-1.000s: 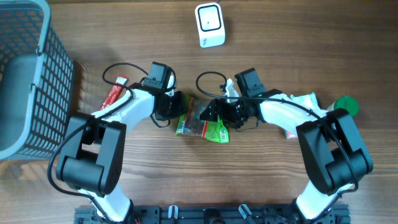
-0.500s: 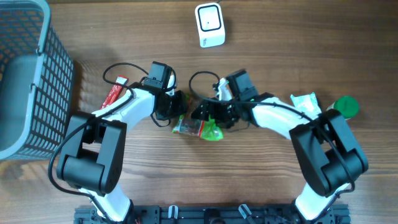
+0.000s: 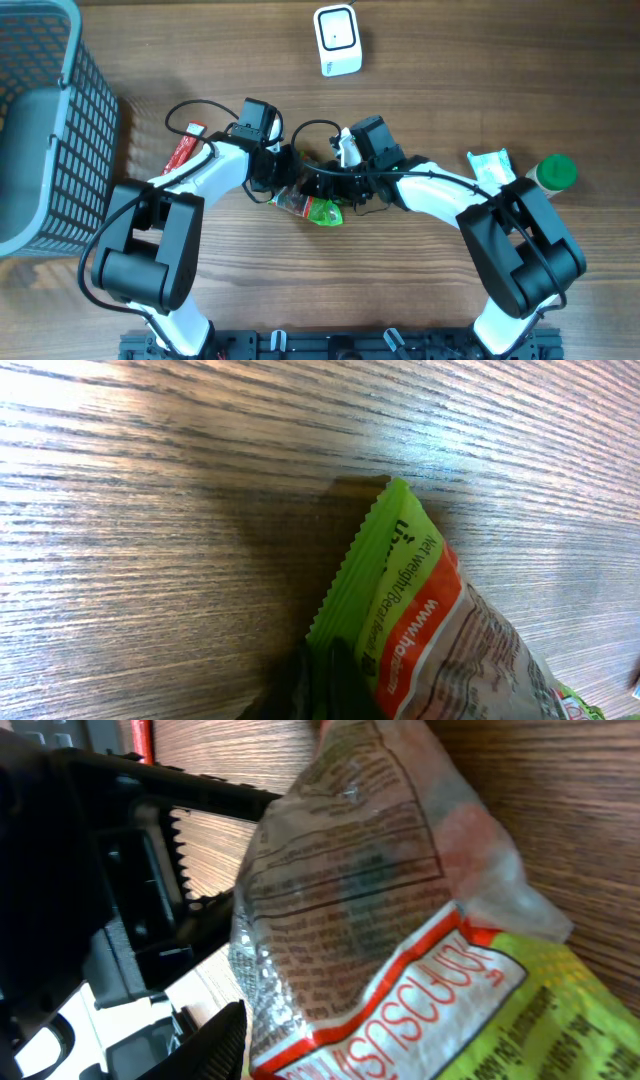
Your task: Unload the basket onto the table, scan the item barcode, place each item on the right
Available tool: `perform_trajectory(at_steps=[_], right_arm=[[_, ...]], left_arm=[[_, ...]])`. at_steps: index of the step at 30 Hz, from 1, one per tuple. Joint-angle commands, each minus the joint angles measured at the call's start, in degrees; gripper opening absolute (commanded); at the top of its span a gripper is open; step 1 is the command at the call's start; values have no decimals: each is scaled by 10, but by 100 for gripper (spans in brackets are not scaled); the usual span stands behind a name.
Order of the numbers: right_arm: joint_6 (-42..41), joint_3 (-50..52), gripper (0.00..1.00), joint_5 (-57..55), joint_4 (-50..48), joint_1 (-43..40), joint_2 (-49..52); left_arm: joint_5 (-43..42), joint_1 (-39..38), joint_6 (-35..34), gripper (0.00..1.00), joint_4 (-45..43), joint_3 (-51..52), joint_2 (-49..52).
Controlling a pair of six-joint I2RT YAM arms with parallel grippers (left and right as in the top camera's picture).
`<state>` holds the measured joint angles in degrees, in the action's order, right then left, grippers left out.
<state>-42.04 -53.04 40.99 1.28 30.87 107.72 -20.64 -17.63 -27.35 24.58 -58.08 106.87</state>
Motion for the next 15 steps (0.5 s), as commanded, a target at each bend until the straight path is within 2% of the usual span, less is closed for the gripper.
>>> perform_trajectory(at_steps=[1, 5, 15], right_arm=[[-21, -8, 47, -2, -27, 7, 7], [-33, -8, 40, -28, -53, 8, 7], [-30, 5, 41, -42, -76, 8, 7]], left_arm=[[10, -13, -3, 4, 9, 19, 38], [10, -13, -3, 4, 9, 19, 38], [10, -13, -3, 4, 9, 19, 38]])
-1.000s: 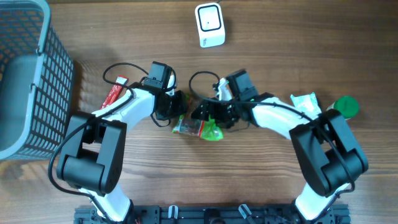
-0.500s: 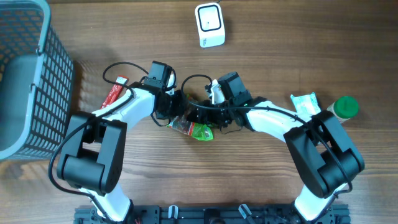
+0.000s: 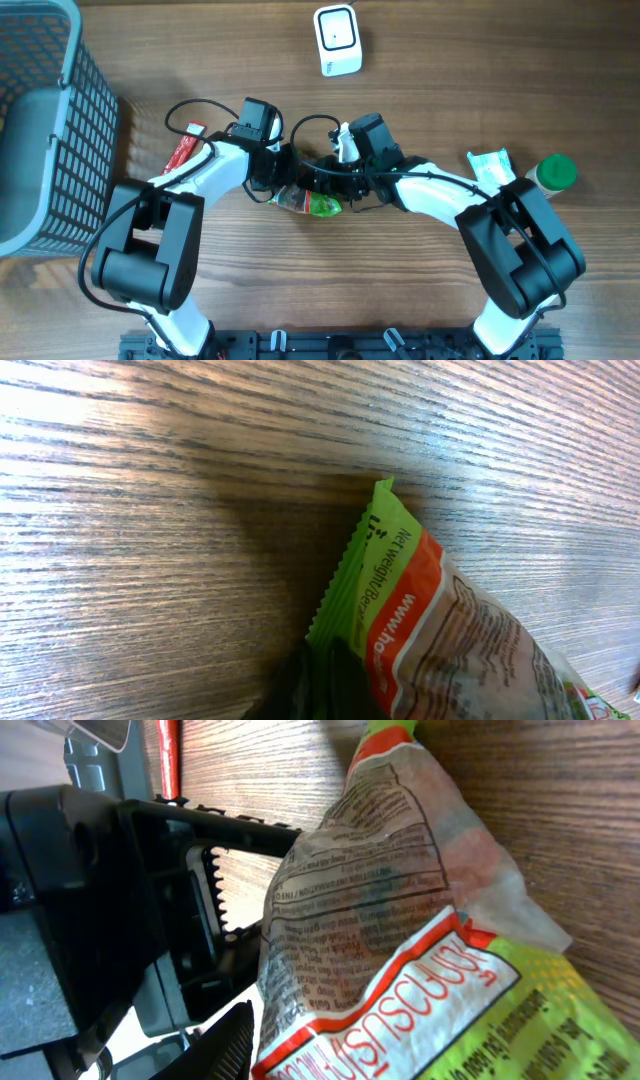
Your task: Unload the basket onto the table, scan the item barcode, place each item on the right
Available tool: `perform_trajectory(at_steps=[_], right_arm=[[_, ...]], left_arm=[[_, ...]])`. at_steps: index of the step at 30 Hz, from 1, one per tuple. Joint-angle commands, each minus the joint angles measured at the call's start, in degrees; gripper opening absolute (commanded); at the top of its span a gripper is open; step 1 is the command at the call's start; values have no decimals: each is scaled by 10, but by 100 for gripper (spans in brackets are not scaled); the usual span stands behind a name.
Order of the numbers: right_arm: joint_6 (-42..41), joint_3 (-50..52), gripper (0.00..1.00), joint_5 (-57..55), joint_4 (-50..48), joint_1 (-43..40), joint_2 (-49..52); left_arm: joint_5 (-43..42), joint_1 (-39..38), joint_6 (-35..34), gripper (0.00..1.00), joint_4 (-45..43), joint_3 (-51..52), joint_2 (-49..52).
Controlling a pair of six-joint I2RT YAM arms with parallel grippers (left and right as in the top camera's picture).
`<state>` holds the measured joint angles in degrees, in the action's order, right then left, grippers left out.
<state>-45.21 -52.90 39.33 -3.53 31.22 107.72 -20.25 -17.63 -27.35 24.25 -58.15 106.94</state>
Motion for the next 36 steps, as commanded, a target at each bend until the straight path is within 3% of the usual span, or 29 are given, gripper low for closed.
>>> perform_trajectory(at_steps=[1, 14, 19, 26, 32, 36], right_arm=[[2, 7, 42, -25, -34, 4, 7], [-8, 31, 36, -25, -85, 26, 16], [-25, 31, 6, -40, -89, 38, 31], [-7, 31, 4, -16, -46, 29, 31], [92, 31, 4, 42, -28, -3, 3], [215, 31, 4, 40, 32, -21, -57]], left_arm=[[6, -13, -3, 4, 12, 19, 37], [6, -13, -17, 4, 9, 19, 37], [6, -13, -16, 4, 8, 19, 37], [22, 15, -14, 4, 9, 15, 17], [66, 75, -14, 4, 23, 7, -38], [75, 102, -14, 4, 34, 7, -117]])
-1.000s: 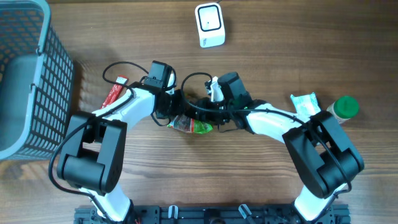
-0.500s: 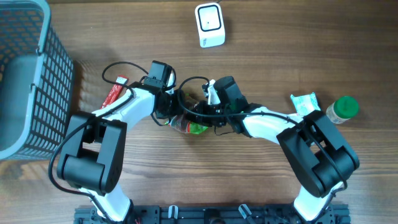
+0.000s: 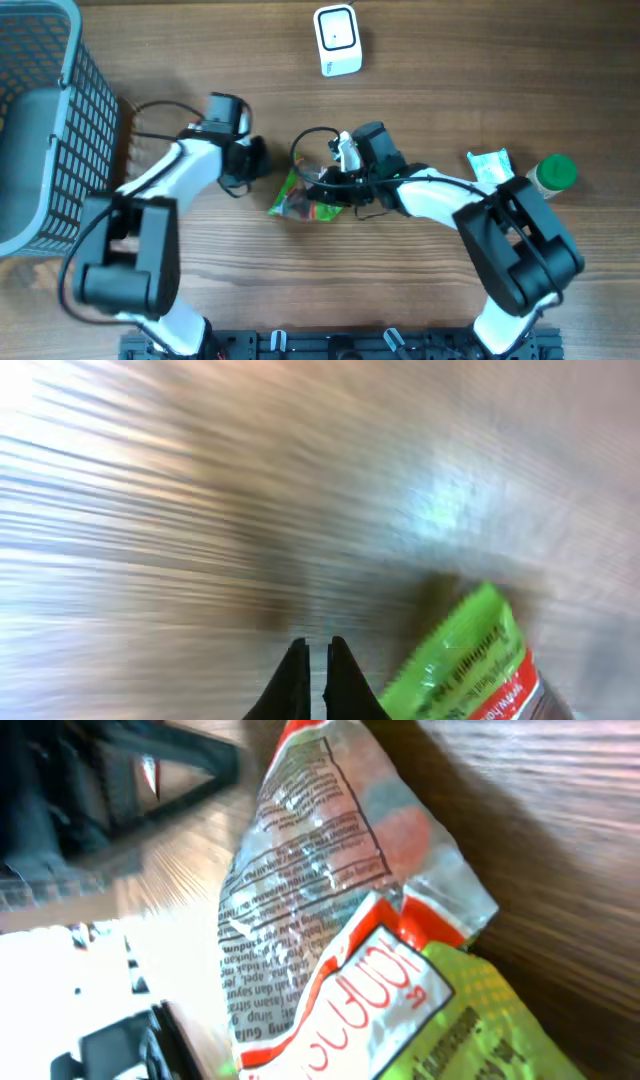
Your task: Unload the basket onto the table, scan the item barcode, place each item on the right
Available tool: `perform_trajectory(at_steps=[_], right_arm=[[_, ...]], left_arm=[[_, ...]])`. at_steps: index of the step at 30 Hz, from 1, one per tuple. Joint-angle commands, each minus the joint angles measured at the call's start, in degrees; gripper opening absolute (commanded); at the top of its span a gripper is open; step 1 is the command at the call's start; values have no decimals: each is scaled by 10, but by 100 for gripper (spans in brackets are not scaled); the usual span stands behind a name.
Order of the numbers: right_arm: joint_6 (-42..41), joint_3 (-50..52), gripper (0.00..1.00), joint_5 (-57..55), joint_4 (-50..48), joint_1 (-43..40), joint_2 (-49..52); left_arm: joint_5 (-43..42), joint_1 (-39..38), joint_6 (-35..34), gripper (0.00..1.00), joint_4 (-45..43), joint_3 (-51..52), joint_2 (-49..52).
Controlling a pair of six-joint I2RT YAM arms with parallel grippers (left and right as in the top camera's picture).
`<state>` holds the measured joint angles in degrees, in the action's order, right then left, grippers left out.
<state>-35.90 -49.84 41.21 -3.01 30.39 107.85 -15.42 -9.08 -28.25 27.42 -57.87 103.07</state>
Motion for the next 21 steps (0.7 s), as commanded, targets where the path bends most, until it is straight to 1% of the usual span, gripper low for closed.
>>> perform_trajectory(at_steps=[1, 7, 8, 9, 10, 12, 15, 16, 17, 18, 21], right_arm=[[148, 1, 4, 19, 45, -17, -75], [250, -5, 4, -59, 172, -40, -183], [263, -8, 4, -72, 191, -42, -197], [286, -14, 4, -94, 222, -43, -219], [295, -18, 4, -109, 240, -43, -232], [310, -31, 4, -157, 291, -43, -265], [317, -44, 4, -191, 331, -43, -297], [322, -45, 4, -198, 336, -43, -305], [331, -45, 4, -202, 337, -43, -312], [326, -45, 4, -217, 338, -43, -320], [322, -45, 4, -217, 343, -43, -327]], left_arm=[[35, 19, -5, 4, 2, 4, -101], [116, 19, -5, 4, 3, 4, -218], [136, 19, -3, 6, 4, 4, -234], [153, 19, 13, 11, 4, 4, -247], [170, 19, 36, 12, 3, 4, -258], [210, 19, 59, 12, 2, 4, -270], [263, 19, 103, 12, -3, 4, -269], [279, 19, 115, 16, -2, 4, -267], [293, 19, 116, 32, -1, 4, -265], [298, 19, 115, 100, 7, 5, -261], [298, 19, 115, 100, 16, 5, -260]])
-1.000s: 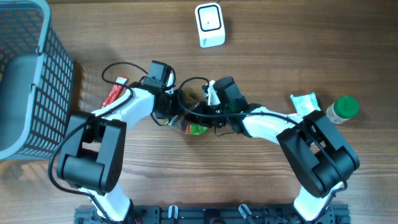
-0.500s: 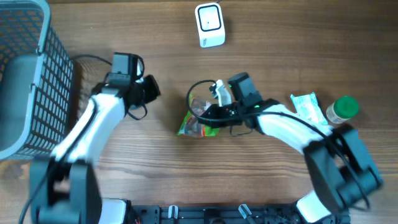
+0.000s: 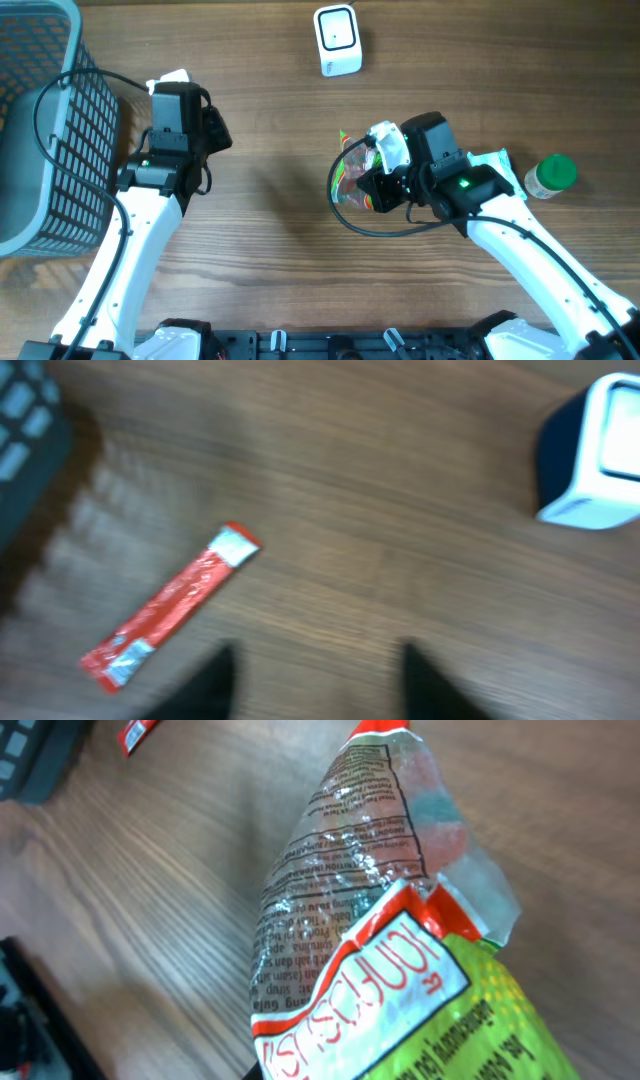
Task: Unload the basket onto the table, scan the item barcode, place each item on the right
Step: 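Lift the gummy bag and hold it against the white scanner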
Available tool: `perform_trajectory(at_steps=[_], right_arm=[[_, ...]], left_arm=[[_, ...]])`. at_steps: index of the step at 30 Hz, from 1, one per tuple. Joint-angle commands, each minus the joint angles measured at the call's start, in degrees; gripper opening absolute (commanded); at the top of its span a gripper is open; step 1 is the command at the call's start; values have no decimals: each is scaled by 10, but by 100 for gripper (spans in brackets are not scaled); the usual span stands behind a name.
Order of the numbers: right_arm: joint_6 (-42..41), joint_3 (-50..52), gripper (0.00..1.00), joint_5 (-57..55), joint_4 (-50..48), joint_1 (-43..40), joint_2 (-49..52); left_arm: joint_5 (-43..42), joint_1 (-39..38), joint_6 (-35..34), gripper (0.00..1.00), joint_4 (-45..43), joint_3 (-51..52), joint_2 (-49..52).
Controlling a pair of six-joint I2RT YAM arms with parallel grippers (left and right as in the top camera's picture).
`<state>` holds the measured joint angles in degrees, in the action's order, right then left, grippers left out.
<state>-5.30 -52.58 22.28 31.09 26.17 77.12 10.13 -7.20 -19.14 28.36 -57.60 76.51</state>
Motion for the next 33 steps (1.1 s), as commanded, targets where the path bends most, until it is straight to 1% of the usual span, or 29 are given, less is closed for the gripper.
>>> perform_trajectory(at_steps=[1, 3, 4, 7, 10, 12, 14, 17, 19, 23, 27, 30, 32, 33], right_arm=[[0, -17, 4, -28, 1, 0, -20], [-24, -17, 4, -28, 2, -1, -20], [-23, -17, 4, -27, 3, 0, -20], [20, -17, 4, -20, 14, 0, -20], [28, -20, 4, -40, 39, -1, -20], [47, -37, 4, -50, 69, -1, -20], [53, -80, 4, -75, 123, -1, -20], [67, -163, 4, -125, 200, -1, -18], [84, -248, 4, -152, 262, -1, -12], [112, -398, 4, -196, 352, -1, 17], [145, -592, 4, -232, 448, -1, 91], [174, -726, 4, -249, 492, 0, 163], [200, -786, 4, -257, 506, 0, 203], [228, -813, 4, -257, 514, 0, 227]], left_arm=[[43, 0, 24, 100, 8, 2, 5], [43, 0, 24, 100, 9, 2, 5], [43, 0, 24, 100, 9, 2, 5], [43, 0, 24, 100, 9, 2, 5], [43, 0, 24, 100, 9, 2, 5], [43, 0, 24, 100, 9, 2, 5], [43, 0, 24, 100, 9, 2, 5], [43, 0, 24, 100, 9, 2, 5], [43, 0, 24, 100, 9, 2, 5], [43, 0, 24, 100, 9, 2, 5], [43, 0, 24, 100, 9, 2, 5], [43, 0, 24, 100, 9, 2, 5], [43, 0, 24, 100, 9, 2, 5], [43, 0, 24, 100, 9, 2, 5]])
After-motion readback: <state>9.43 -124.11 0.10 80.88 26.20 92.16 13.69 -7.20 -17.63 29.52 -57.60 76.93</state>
